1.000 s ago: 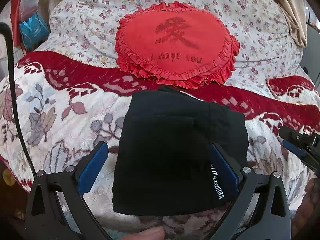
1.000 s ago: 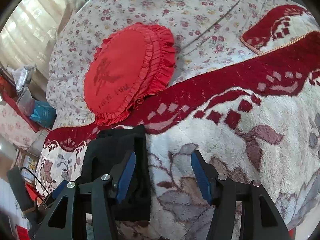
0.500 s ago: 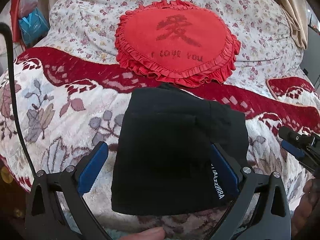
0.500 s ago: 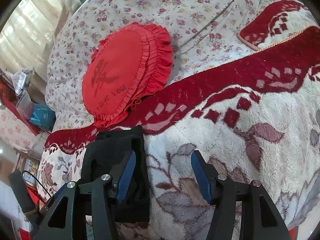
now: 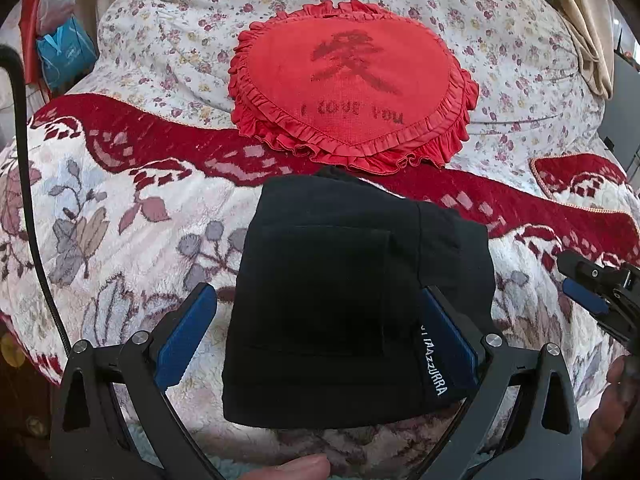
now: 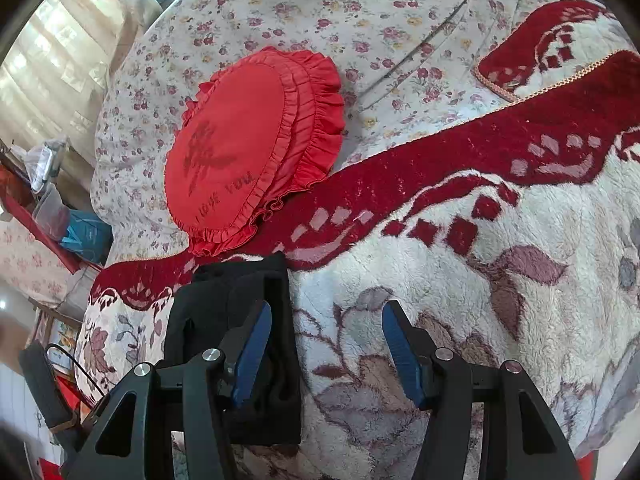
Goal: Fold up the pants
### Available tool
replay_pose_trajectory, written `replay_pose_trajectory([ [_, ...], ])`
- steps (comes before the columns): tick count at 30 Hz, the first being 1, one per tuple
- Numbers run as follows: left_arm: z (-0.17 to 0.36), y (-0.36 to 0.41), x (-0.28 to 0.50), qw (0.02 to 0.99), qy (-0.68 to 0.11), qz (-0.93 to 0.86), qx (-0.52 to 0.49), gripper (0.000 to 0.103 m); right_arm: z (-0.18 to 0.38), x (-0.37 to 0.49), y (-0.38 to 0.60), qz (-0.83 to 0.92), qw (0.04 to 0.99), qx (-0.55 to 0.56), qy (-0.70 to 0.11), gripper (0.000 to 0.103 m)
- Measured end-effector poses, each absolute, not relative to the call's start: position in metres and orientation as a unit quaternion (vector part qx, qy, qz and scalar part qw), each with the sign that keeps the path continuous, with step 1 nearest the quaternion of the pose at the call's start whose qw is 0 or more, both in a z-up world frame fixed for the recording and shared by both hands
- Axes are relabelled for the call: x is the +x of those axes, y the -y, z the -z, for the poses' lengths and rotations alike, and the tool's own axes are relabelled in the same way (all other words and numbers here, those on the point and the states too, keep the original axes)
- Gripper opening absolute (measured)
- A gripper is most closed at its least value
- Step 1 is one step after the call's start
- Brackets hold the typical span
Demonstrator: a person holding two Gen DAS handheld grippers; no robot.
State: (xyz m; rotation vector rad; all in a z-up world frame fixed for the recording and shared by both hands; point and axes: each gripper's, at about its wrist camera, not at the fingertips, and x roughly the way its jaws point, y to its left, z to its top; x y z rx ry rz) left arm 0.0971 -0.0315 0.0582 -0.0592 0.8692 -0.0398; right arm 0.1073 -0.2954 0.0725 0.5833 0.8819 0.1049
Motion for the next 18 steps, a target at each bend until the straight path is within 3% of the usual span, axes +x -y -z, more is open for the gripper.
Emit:
replay_pose_trajectory([
  [14, -0.057, 0.033, 0.097, 0.905, -0.424, 0.019, -0.029, 0.101, -0.071, 0.106, 0.295, -0.049, 0.861, 0.273, -0.426, 0.057],
  [18, -0.055, 0.033, 0.098, 0.905, -0.425, 0.019, -0.029, 0.101, -0.068, 0.115, 0.259, -0.11, 0.854, 0.199, -0.467, 0.057],
])
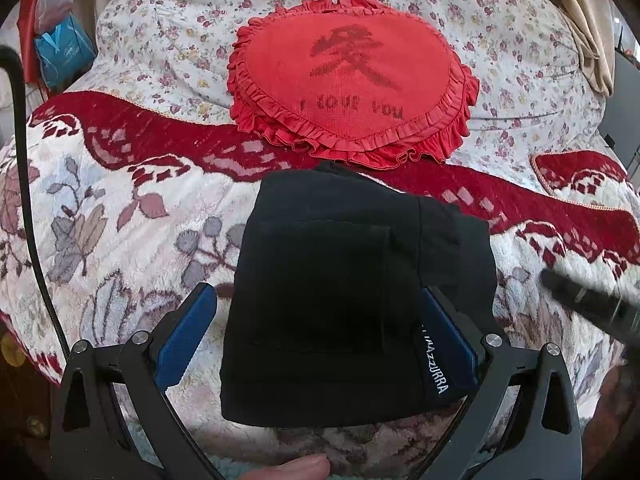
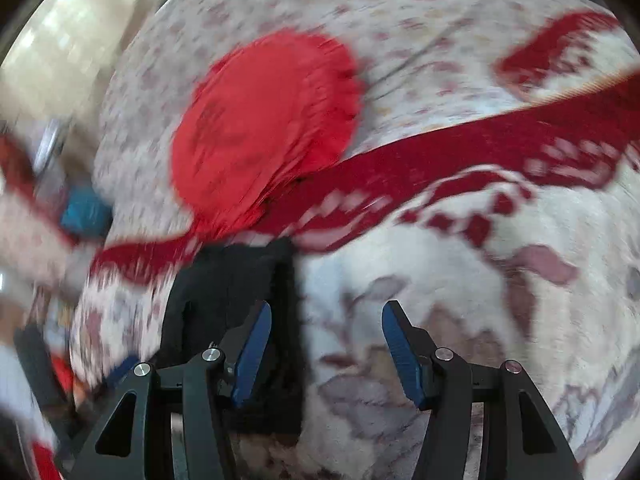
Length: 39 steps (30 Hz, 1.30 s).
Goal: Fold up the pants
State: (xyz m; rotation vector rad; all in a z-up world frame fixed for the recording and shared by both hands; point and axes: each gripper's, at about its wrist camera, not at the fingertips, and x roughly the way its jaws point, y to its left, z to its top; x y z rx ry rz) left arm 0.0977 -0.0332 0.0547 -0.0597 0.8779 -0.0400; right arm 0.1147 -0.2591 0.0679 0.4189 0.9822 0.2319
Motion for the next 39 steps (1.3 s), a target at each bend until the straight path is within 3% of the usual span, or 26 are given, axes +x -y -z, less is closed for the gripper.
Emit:
replay_pose_trajectory([
  [6, -0.053, 0.029, 0.098, 0.904, -0.426, 0.019, -0.029, 0.101, -0.061, 0.116, 0.202, -0.157, 0.843, 0.07, -0.509, 0.057],
  [39, -0.053, 0.027, 0.097, 0.901, -0.431, 0.03, -0.041, 0.101, -0.066, 0.119, 0.211, -0.188, 0.837, 0.104, -0.503, 0.057],
])
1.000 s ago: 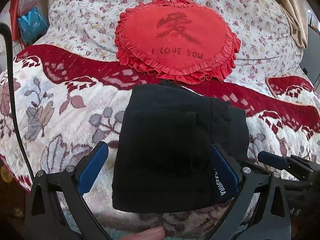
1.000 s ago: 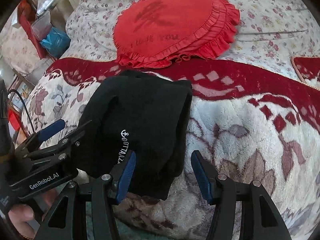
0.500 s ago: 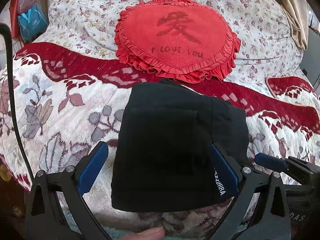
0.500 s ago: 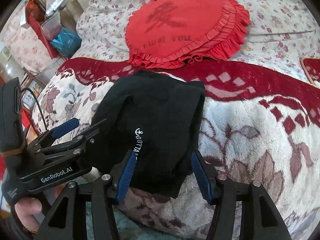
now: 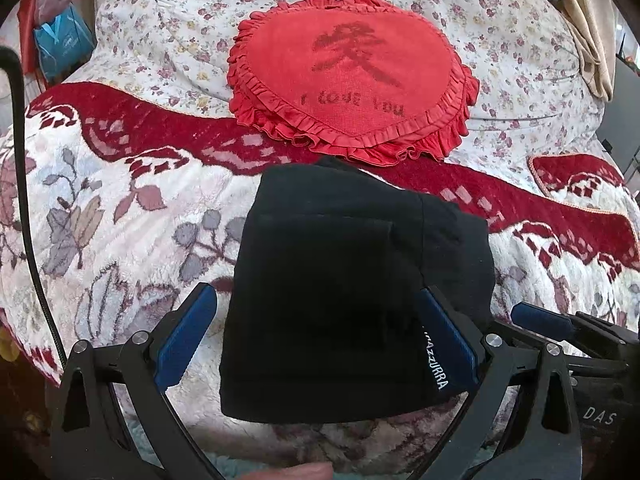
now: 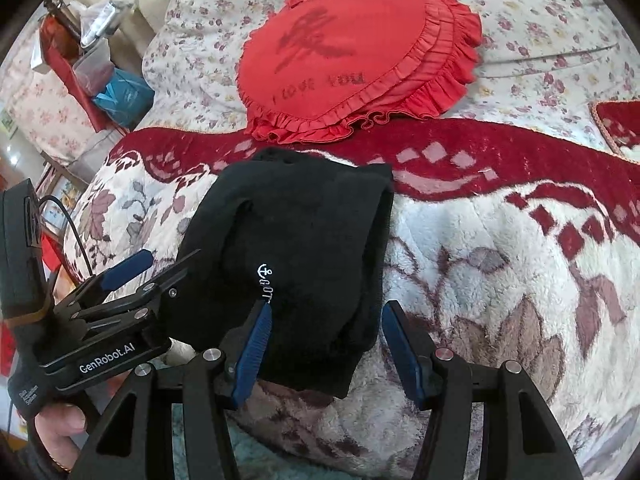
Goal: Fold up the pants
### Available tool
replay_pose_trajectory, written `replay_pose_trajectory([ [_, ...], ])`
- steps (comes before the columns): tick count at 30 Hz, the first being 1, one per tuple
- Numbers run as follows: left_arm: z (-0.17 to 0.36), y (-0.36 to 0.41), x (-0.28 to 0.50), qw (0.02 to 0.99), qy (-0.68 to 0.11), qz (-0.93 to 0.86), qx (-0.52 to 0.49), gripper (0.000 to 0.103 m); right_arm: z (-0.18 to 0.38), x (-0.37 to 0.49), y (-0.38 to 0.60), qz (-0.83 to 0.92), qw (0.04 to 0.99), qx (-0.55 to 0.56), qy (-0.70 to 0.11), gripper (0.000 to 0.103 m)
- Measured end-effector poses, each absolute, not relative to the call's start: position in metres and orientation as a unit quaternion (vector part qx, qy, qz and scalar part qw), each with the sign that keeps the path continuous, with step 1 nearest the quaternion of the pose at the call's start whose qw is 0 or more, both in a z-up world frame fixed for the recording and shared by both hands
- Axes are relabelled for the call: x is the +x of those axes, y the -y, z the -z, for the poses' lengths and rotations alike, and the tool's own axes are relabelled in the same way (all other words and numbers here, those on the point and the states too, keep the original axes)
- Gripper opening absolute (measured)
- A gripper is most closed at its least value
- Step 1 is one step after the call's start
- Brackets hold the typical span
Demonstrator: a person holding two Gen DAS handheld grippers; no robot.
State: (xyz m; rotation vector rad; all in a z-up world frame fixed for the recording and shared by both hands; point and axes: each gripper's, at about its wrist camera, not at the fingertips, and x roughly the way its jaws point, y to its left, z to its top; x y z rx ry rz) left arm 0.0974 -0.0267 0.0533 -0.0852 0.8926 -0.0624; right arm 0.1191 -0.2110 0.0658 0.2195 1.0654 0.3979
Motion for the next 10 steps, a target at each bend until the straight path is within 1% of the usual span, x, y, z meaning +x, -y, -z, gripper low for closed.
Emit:
replay_pose_trajectory([
  [6, -0.0575, 0.0285, 0.0896, 0.911, -0.409, 0.041, -0.042, 0.101, -0.0658, 0.1197, 0.2118, -0.187, 0.837, 0.104, -0.504, 0.057],
  [10, -0.058, 0.0276, 0.0914, 0.911, -0.409, 0.039, -0.036, 0.101, -0.0662, 0.12, 0.2128, -0.186, 0.837, 0.106, -0.504, 0.057],
])
